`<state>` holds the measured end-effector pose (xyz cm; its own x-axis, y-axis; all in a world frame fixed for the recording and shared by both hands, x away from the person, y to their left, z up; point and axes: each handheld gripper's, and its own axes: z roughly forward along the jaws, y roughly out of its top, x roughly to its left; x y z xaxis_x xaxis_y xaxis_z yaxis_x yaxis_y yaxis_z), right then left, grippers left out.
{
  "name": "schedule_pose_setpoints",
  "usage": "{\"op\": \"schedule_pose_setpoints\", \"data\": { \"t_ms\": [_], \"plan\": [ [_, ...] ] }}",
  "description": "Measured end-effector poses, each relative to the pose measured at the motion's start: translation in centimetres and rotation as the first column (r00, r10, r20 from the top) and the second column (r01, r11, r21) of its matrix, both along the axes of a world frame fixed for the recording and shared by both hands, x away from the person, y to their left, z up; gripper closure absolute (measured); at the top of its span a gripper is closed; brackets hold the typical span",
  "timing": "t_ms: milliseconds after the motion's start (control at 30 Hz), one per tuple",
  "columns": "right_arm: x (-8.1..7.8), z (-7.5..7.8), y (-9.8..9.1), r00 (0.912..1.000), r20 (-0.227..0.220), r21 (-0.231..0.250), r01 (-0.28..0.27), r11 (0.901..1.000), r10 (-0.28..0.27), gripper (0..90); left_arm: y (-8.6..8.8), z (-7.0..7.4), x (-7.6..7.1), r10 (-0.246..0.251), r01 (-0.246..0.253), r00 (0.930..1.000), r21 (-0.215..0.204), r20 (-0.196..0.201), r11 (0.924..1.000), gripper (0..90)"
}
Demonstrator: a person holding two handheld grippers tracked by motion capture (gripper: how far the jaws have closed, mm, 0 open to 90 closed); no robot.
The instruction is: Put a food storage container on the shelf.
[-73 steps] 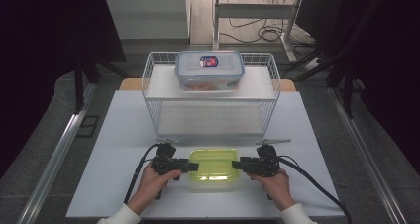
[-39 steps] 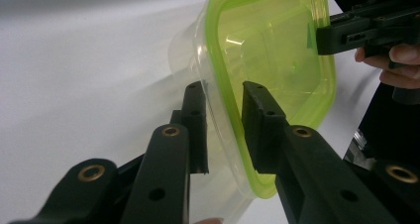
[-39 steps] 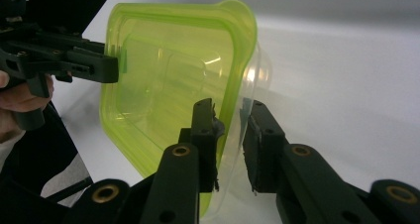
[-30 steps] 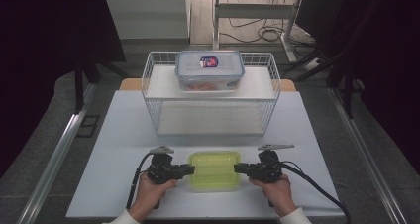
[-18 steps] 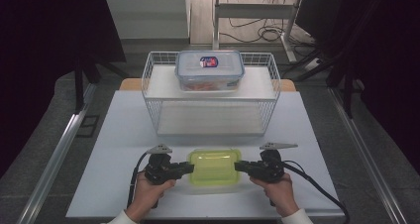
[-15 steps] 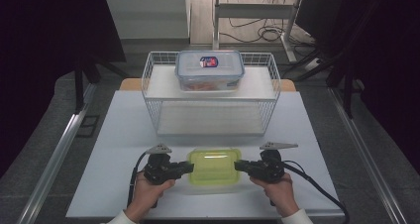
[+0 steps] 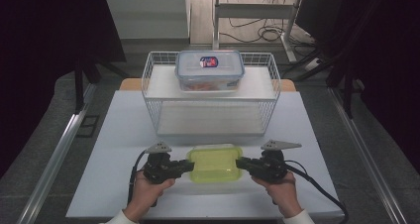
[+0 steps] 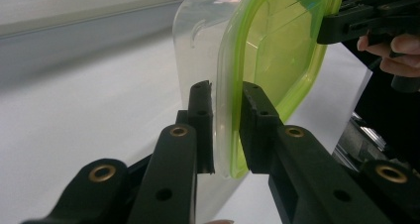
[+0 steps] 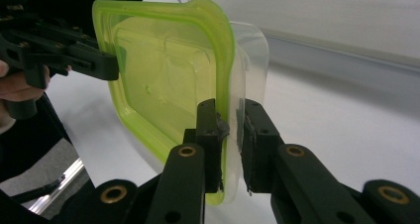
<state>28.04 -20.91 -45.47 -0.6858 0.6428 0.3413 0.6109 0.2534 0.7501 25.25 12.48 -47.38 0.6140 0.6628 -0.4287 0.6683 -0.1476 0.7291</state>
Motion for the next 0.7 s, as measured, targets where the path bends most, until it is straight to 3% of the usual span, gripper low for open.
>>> {"op": "schedule_pose_setpoints", "data": {
  "t_ms": [300, 700],
  "plan": [
    [-0.2, 1.1, 0.2, 0.9991, 0.044, 0.004, 0.001, 1.0, -0.001, 79.5, 0.4, 1.3, 0.0, 0.0, 0.0, 0.9995, -0.01, 0.031, 0.9999, 78.0],
    [0.8, 2.4, 0.3, 0.9969, 0.079, 0.035, 0.005, 0.9994, -0.008, 79.6, 0.8, 3.3, 1.1, 0.0, 0.002, 0.9982, -0.022, 0.061, 0.9998, 78.0]
  ]
}}
